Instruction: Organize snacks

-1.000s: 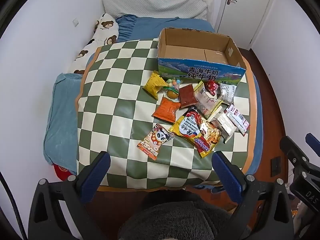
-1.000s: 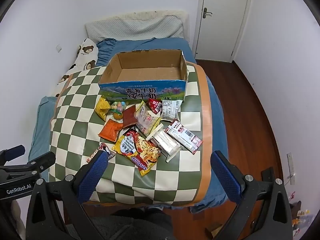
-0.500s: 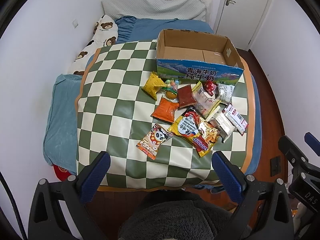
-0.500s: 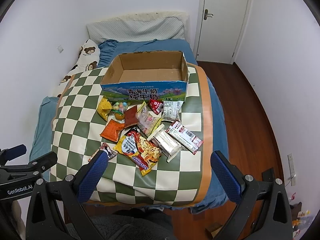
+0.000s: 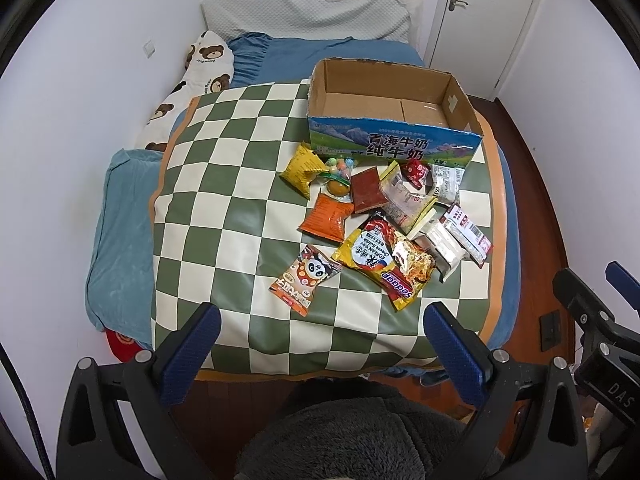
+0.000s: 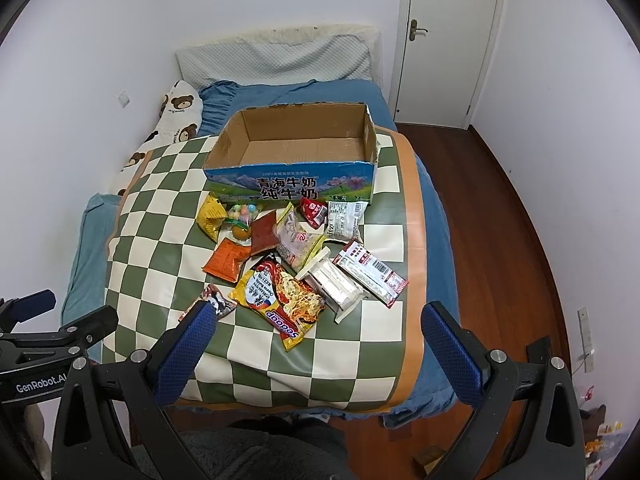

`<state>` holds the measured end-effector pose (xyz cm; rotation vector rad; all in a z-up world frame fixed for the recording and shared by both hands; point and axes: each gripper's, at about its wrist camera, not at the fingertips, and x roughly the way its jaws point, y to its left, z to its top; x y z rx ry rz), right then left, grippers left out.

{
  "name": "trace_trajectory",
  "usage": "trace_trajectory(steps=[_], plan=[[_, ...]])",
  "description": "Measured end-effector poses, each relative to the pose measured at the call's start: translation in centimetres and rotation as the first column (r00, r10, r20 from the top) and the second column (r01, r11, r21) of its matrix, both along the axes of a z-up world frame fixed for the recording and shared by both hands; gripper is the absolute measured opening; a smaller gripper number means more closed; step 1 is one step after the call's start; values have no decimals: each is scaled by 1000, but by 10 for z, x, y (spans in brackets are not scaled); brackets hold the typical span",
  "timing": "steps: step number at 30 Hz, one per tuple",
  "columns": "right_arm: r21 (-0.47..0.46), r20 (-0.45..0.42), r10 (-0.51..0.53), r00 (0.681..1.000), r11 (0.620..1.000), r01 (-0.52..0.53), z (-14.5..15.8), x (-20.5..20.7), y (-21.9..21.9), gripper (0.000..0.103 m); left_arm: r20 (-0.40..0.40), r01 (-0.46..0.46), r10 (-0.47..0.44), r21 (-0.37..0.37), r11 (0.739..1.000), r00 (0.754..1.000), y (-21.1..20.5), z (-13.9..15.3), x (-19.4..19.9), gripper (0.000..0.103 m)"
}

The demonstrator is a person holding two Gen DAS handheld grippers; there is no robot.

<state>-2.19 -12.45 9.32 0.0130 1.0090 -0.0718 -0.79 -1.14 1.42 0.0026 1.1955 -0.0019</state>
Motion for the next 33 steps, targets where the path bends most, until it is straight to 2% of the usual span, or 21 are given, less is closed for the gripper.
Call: trace_trajectory(steps=[33], plan=[[3, 12, -2, 1000, 1000, 2, 7, -4, -6, 103, 12, 0, 0, 0, 1000, 1000, -1, 2, -1, 103]])
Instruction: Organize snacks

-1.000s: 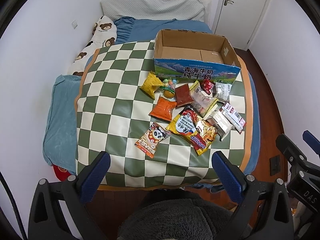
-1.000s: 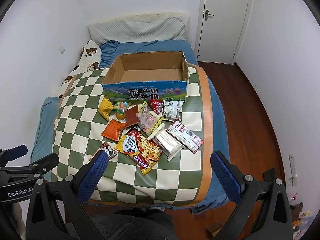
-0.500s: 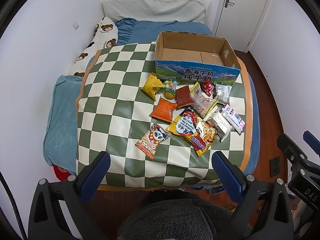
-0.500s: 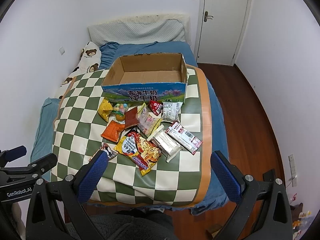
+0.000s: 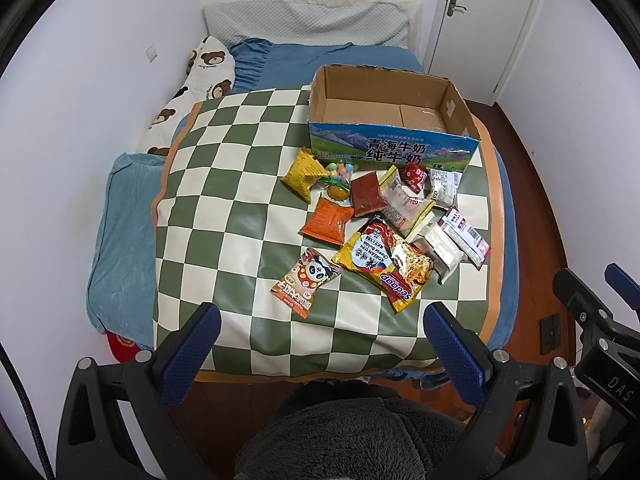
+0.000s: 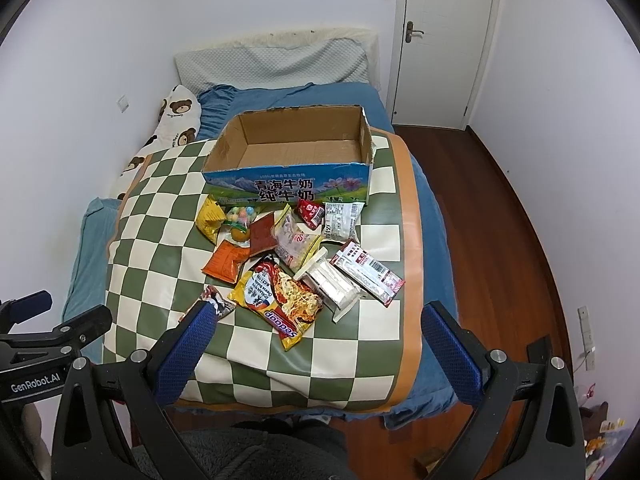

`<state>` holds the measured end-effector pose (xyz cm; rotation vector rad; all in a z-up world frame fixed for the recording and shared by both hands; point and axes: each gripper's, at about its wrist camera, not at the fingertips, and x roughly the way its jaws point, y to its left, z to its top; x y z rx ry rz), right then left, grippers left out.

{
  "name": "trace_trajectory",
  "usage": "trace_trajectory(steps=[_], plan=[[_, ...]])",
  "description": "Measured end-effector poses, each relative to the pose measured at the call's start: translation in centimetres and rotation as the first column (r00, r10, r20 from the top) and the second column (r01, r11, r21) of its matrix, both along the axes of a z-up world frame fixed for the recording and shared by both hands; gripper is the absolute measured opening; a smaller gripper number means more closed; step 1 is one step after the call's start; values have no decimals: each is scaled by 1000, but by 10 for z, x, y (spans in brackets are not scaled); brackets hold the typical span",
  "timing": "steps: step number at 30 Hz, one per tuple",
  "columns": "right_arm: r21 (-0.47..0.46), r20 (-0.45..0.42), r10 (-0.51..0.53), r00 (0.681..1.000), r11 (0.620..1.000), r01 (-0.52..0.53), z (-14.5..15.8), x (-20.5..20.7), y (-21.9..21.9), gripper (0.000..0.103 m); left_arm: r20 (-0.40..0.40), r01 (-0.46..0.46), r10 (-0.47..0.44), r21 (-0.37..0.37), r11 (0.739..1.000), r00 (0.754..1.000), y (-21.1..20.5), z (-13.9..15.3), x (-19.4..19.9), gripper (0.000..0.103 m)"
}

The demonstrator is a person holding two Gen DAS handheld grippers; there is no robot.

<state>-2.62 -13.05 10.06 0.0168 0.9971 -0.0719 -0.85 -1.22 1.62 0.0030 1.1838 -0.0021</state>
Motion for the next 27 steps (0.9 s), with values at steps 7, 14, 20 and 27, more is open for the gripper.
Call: trace_trajectory(steps=[7, 14, 20, 27], plan=[[7, -7, 1, 1000, 1000, -1, 0, -2, 0, 103, 1, 0, 0, -1, 1000, 1000, -1, 0, -1, 103], [21, -20, 12, 1000, 1000, -11, -9, 0, 3, 103, -5, 1, -1, -3, 1000, 1000, -2, 0, 2, 103], [-28, -77, 169, 983, 985, -172, -58, 33, 23, 103, -21, 11, -9, 75, 997, 1000, 18, -40, 28, 103], [-70, -301, 355, 885, 917, -392, -189, 109, 61, 103, -199, 148, -103, 227, 963, 975, 39, -162, 72, 103]])
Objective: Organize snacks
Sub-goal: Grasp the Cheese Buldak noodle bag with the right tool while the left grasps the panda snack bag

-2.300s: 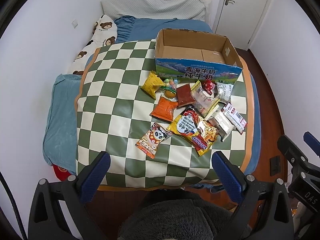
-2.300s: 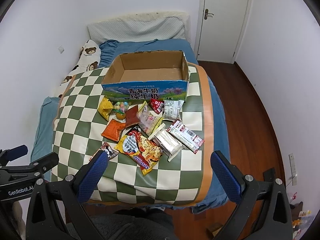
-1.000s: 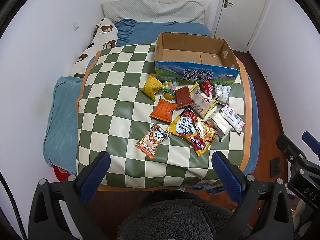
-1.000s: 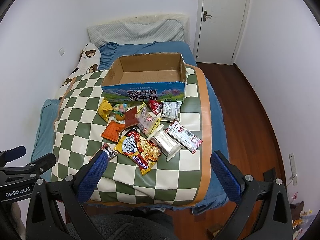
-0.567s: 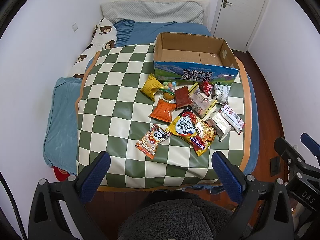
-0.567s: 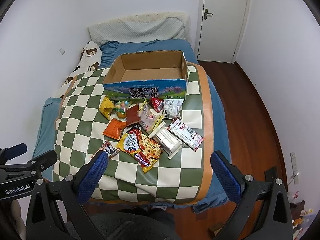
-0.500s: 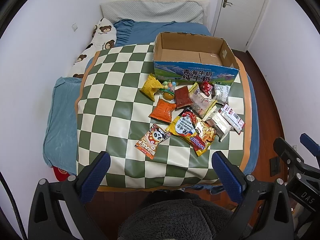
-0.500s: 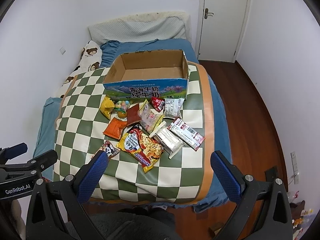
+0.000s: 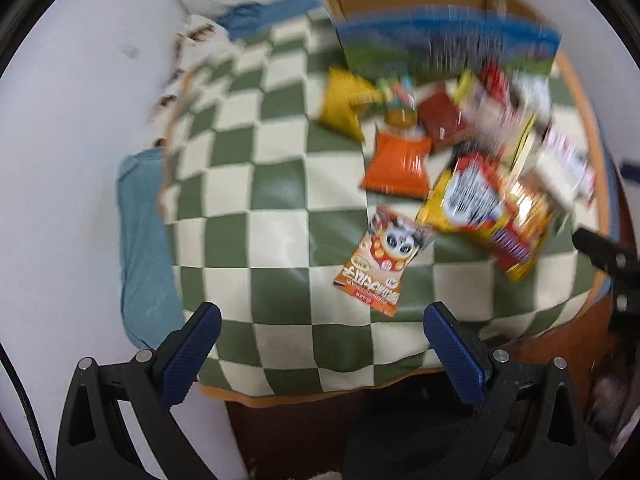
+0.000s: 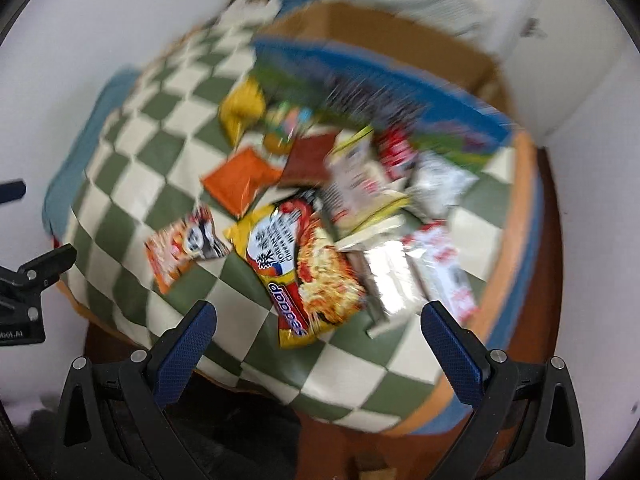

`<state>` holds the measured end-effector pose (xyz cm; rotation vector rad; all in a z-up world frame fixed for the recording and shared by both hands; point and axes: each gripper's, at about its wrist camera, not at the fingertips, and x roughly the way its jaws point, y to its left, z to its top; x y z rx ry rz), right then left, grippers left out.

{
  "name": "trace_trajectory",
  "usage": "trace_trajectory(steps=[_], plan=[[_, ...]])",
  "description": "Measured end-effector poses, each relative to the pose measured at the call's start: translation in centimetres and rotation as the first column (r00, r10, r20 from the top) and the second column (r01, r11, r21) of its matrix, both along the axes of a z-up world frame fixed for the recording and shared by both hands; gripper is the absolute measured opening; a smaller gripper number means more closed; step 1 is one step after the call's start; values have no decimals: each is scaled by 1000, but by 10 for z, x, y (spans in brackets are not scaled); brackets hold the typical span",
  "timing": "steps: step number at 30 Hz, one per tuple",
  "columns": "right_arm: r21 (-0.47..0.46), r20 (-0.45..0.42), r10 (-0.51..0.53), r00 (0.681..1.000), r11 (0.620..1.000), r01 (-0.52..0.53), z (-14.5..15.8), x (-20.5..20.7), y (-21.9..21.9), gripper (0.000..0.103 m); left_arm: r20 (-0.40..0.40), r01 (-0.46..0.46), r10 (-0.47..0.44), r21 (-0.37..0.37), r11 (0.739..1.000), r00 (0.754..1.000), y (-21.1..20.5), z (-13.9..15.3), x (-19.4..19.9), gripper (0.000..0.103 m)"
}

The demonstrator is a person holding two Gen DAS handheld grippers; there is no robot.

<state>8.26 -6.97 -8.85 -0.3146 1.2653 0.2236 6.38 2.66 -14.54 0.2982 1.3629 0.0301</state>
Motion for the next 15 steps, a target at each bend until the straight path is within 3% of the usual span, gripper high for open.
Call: trace_trajectory(steps=[4, 9, 11, 13, 15], plan=[[-35, -86, 98, 991, 994, -101, -63, 33, 18, 103, -99, 75, -76, -7, 997, 992, -4, -68, 28, 103], [-58, -168, 181, 969, 979, -193, -108, 52, 31, 103, -176, 166, -166, -16, 986, 970, -18, -133, 51, 99], [-53, -217, 195, 956, 976, -211, -126, 58, 35, 103, -200, 195, -200, -45, 980, 959, -22, -149, 57, 87], [-41, -257, 215, 942, 972, -233, -141, 61, 40, 103, -216, 180, -189, -60, 982, 958, -18, -162, 63, 57], [-72, -277, 226, 934, 964, -254, -158, 64, 47, 103, -230, 115, -134, -94, 989, 964, -6, -169, 67, 57]])
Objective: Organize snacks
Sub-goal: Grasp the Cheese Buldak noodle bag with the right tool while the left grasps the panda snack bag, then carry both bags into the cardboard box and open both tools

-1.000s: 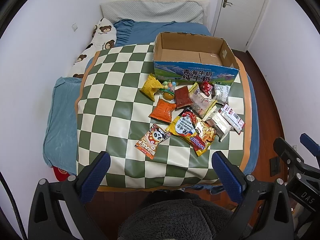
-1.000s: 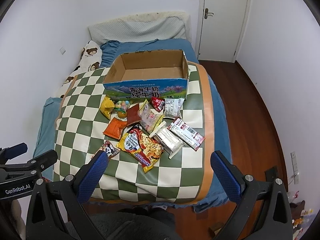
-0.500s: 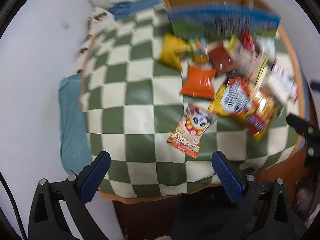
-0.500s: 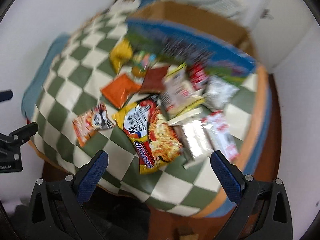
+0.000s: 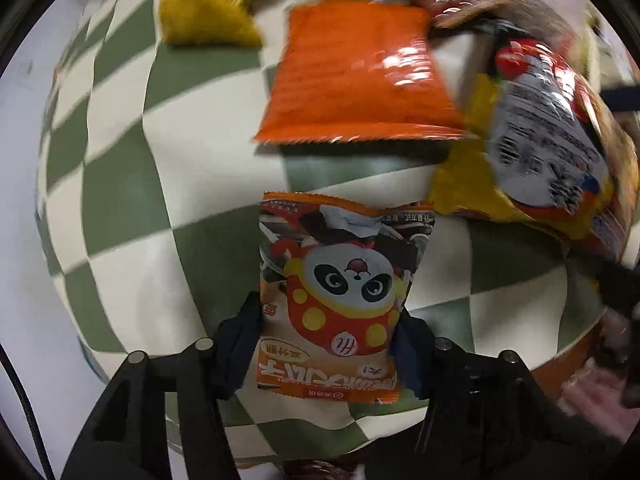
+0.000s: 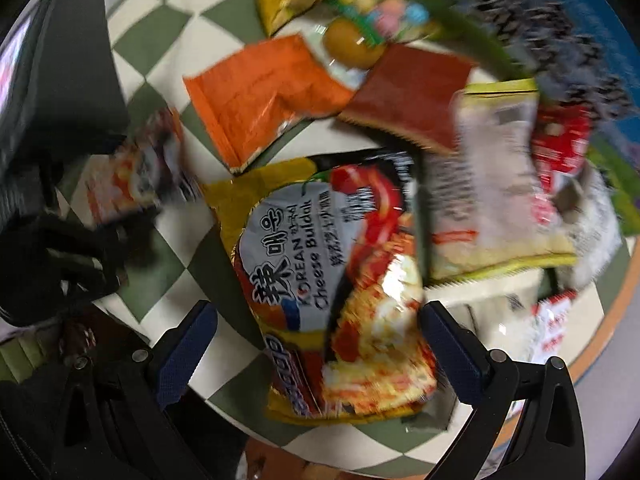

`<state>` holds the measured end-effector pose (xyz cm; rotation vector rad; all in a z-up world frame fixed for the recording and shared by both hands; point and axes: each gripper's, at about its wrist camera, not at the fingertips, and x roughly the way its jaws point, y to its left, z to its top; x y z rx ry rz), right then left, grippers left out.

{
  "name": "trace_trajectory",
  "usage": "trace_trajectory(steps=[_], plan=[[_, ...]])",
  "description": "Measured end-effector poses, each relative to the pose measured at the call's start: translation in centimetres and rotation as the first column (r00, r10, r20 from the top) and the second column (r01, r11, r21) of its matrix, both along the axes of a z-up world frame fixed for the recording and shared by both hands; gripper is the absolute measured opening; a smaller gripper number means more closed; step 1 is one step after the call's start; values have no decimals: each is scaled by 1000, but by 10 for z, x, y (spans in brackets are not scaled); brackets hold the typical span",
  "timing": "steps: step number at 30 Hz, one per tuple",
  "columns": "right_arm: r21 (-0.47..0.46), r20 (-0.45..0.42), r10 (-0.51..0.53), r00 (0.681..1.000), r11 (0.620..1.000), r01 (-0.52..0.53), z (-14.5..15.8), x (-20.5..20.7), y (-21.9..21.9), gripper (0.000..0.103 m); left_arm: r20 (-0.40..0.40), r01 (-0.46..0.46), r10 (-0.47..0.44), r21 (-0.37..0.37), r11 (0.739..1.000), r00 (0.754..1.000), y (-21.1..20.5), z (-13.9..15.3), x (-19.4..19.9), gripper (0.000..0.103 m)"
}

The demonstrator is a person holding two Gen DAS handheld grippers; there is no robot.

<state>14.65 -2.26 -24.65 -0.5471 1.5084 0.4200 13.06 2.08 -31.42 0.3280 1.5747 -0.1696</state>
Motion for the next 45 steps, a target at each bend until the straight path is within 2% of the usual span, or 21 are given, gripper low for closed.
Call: trace_trajectory(steps=[1, 3, 5, 7, 9, 10, 12, 13, 15, 18, 22, 26, 29, 33, 37, 40, 41, 43, 44, 45], plan=[[-28, 6, 7, 1000, 1000, -7, -7, 1, 3, 102, 1, -39, 39, -14, 999, 999, 8, 0, 1, 57], [-45, 29, -13, 999, 999, 15, -17, 2, 9, 94, 3, -123, 123, -21, 992, 992, 25, 2, 1, 57], [-15, 33, -116, 993, 993, 117, -21, 2, 8, 88, -10, -210, 209, -46, 977, 978, 42, 2, 0, 57], [31, -16, -267, 964, 963, 267, -26, 4, 0, 88, -47, -286, 283, -83, 955, 958, 58, -4, -2, 59], [64, -142, -446, 884, 887, 457, -37, 2, -13, 88, -74, -336, 329, -108, 936, 941, 71, -13, 1, 59], [90, -206, -503, 840, 845, 528, -43, 0, -18, 89, -81, -344, 336, -114, 932, 938, 74, -16, 2, 60], [135, -300, -576, 760, 763, 632, -56, -4, -23, 90, -87, -345, 336, -116, 932, 938, 78, -21, 4, 61], [134, -305, -593, 745, 748, 650, -61, -6, -24, 91, -93, -338, 328, -115, 934, 940, 79, -25, 5, 63], [131, -278, -613, 739, 738, 662, -69, -10, -22, 92, -95, -325, 316, -113, 939, 944, 76, -32, 11, 63], [96, -209, -600, 772, 773, 627, -86, -19, -5, 92, -79, -297, 290, -106, 949, 954, 66, -33, 18, 63], [66, -124, -584, 802, 802, 594, -94, -41, 13, 88, -25, -272, 271, -96, 957, 962, 62, -23, 17, 54], [81, -81, -612, 787, 783, 617, -90, -60, 15, 85, 25, -271, 275, -104, 957, 961, 64, -5, 9, 52], [110, -85, -646, 758, 750, 652, -86, -84, 18, 85, 54, -266, 272, -103, 959, 961, 62, 20, -2, 51], [192, -114, -669, 735, 711, 676, -65, -86, 10, 85, 85, -254, 267, -136, 958, 960, 57, 48, -12, 50], [299, -149, -673, 724, 667, 682, -19, -87, -24, 85, 123, -252, 283, -222, 942, 951, 47, 101, -8, 50], [380, -138, -674, 726, 641, 667, 30, -72, -52, 85, 176, -244, 306, -301, 922, 936, 39, 169, 20, 50], [412, -121, -676, 727, 632, 656, 48, -63, -62, 85, 205, -231, 309, -332, 915, 929, 31, 194, 36, 50], [447, -93, -678, 729, 626, 639, 88, -38, -87, 85, 239, -209, 312, -374, 903, 920, 17, 210, 71, 50], [474, -71, -683, 727, 618, 627, 105, -23, -98, 85, 264, -193, 310, -388, 901, 914, 9, 227, 92, 50], [485, -55, -684, 727, 618, 618, 115, -11, -105, 85, 281, -184, 309, -392, 901, 909, 2, 233, 120, 50]])
